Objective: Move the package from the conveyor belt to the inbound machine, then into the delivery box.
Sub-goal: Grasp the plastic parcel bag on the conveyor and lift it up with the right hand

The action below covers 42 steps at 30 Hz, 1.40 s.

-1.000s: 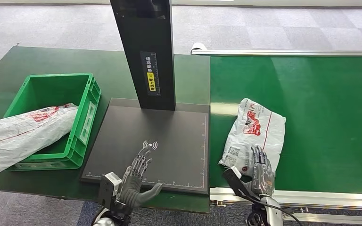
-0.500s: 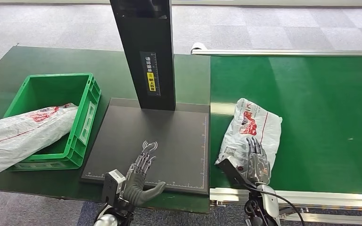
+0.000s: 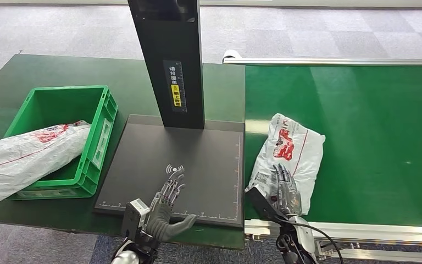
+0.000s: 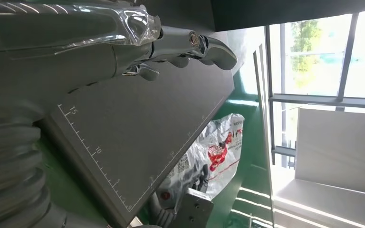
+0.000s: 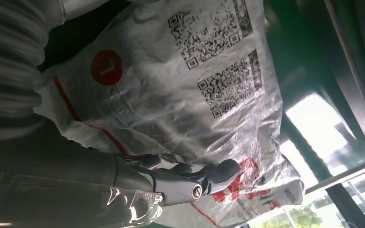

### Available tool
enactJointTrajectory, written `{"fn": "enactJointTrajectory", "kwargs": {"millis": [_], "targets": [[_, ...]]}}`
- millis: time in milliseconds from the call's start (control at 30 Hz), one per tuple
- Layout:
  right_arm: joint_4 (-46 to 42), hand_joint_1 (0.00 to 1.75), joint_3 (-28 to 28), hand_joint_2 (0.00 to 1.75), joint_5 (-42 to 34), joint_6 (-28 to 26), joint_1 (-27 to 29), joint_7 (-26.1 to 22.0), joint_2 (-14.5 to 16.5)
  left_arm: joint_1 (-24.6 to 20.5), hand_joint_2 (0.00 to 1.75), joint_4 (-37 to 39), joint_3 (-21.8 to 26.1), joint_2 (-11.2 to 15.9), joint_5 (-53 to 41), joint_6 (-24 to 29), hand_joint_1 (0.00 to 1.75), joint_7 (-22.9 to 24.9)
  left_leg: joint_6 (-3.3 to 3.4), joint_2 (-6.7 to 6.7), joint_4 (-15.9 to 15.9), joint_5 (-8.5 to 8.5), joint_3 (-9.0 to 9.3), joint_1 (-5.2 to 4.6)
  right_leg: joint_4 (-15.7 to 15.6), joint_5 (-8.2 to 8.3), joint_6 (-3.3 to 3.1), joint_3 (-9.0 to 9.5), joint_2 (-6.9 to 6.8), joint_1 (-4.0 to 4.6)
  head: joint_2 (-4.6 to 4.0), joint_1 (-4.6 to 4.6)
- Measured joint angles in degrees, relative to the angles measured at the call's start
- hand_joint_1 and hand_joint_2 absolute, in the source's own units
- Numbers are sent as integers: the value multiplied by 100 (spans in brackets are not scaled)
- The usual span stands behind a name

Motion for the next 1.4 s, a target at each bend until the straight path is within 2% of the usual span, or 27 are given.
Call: {"fn": "enactJointTrajectory", "kwargs": {"millis": [67,100,133,200,233,267,800,1167,1233,1300,1400], "targets": [[78,0,0,175,3,-1,-23,12,8,7,175,-1,-1,7,0,1,0,3,0,0,0,0,0,0,0,0,0,0,0,0,0,1],[110,7,0,175,3,-1,-36,15,10,11,175,-2,-2,11,0,1,0,4,0,0,0,0,0,0,0,0,0,0,0,0,0,2],[138,43,0,175,3,4,-49,22,11,16,175,-3,-3,17,0,1,0,5,0,0,0,0,0,0,0,0,0,1,0,0,0,2],[190,130,0,175,16,29,-71,63,10,26,175,-9,-7,29,0,1,0,7,0,0,0,0,1,-1,-1,0,0,1,0,-1,0,2],[214,167,0,175,27,43,-80,93,10,32,175,-16,-10,34,-1,1,0,9,0,0,0,0,2,-1,-1,0,0,1,0,-1,0,1],[235,175,1,175,37,54,-90,121,9,38,175,-26,-14,37,-4,2,0,13,0,-1,0,0,2,-1,-1,0,0,2,0,-1,0,1],[307,175,-1,175,-189,71,-192,-16,-8,88,175,-160,-36,81,-44,47,0,99,0,0,0,0,30,0,-2,0,0,28,0,-1,0,1],[101,175,-172,175,-1155,237,-10,-773,98,136,175,-231,-2,85,-44,221,0,133,0,-2,0,-1,28,0,-1,-1,-1,27,-1,0,0,0],[-672,175,-189,175,-1668,436,429,-770,123,203,175,-304,53,86,-40,260,0,134,-1,-10,0,-2,21,0,-1,-6,3,24,-13,-1,0,-1],[-1950,175,-199,175,-2256,648,1113,-687,127,298,175,-399,134,88,-40,309,0,108,-1,-28,0,-4,8,-1,-1,-12,7,18,-30,-1,0,0],[-3283,175,-197,175,-2364,746,1697,-587,53,355,175,-450,188,101,-50,349,0,10,-1,-34,0,-4,-8,-2,-1,-12,8,6,-35,-3,0,2]]}}
